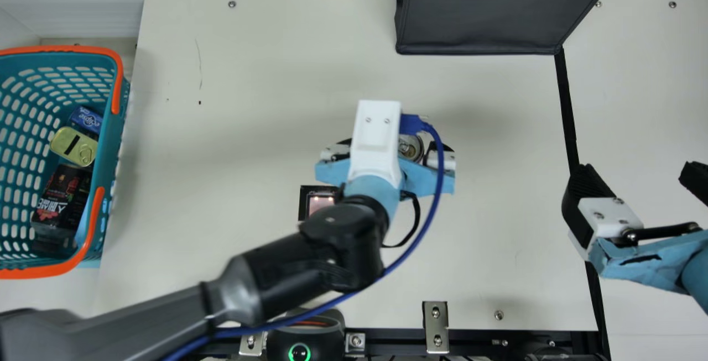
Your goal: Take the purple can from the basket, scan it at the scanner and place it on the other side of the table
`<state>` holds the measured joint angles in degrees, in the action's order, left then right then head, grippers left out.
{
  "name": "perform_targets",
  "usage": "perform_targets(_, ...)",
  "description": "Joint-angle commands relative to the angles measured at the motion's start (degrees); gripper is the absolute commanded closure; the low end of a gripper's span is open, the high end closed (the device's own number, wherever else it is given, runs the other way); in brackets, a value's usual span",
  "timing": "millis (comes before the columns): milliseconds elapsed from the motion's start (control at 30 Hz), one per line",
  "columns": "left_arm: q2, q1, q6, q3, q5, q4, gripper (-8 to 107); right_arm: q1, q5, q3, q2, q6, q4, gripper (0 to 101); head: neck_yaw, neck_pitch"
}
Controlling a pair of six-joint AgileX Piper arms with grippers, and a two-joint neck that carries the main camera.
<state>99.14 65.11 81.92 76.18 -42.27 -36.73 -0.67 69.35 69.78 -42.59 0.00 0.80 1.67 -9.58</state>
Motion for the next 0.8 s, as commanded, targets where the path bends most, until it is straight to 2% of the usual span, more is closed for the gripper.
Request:
perform_targets(0,-5.6,-3.0,-3.9,-3.3,6.3,6.3,9,0.0,0.0,0.0,0.0,0.0,0.0,6,-0.1,1.7)
perform_targets(167,-15.4,-9.4,-17.3,-10.9,15.1,20.2,9,0.0,0.0,0.0,0.0,0.0,0.0,6,-0.1,1.7)
perform_targets(333,-24.0,-14.4,-33.6,-17.0,17.6,35.7,9,0.0,0.1,0.0,0.0,0.0,0.0,6,-0.1,1.7)
perform_targets(567,-35.1,-23.0,-53.1,-20.8,10.7,49.2,9,0.0,0.1,0.0,0.0,0.0,0.0,6,-0.1,1.7)
perform_targets(767,-41.8,-35.0,-66.1,-20.6,1.4,52.9,9,0.0,0.1,0.0,0.0,0.0,0.0,6,-0.1,1.7)
